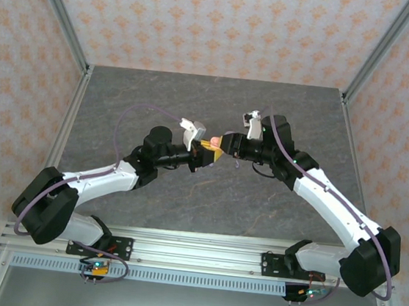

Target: Insert the wireless bluetooth earbuds into the charging case

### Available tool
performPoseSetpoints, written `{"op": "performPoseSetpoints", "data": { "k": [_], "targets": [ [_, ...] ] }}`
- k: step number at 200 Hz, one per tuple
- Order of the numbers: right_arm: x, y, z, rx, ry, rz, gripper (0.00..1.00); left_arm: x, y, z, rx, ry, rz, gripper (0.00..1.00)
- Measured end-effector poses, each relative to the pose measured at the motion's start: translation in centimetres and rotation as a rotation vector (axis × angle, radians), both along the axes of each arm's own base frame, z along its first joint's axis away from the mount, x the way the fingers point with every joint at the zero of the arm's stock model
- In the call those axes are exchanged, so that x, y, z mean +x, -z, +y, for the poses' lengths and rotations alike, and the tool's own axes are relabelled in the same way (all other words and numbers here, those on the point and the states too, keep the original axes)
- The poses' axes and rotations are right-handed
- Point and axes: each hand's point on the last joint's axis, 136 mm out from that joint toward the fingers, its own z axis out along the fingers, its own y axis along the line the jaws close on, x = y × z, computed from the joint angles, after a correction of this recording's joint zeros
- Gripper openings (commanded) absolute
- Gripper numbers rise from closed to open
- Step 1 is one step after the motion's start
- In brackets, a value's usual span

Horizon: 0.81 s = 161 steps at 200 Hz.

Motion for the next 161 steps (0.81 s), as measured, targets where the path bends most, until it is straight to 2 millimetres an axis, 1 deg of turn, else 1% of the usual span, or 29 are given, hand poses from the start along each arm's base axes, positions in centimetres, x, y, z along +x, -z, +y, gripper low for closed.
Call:
{"op": "performPoseSetpoints", "data": {
  "k": [31,60,83,127,144,161],
  "targets": [
    [-0.5,0.2,-0.3,-0.029,-0.007,0.005,0.43,-0.2,0.3,0.0,0.026,0.009,-0.022,0.05],
    [-0.7,0.1,-1.1,-0.065,0.014,-0.003,0.49,-0.3,-0.6,0.1,0.031,0.014,-0.071,0.05],
    [-0.7,-0.8,-2.1,-0.087,0.052,-0.032,0.5,-0.3,-1.4,0.2,0.035,0.01,-0.105,0.05],
    [-0.3,-1.8,-4.5,-0.137,0.168,-0.088,0.53,-0.2,-1.2,1.1,0.094,-0.025,-0.131,0.05],
    [-0.2,-1.7,-5.1,-0.157,0.197,-0.092,0.53,-0.4,-1.5,1.4,0.106,-0.036,-0.146,0.05],
    [0.1,-1.0,-5.7,-0.193,0.225,-0.077,0.53,-0.6,-2.0,1.8,0.111,-0.047,-0.156,0.05]
  ]
}}
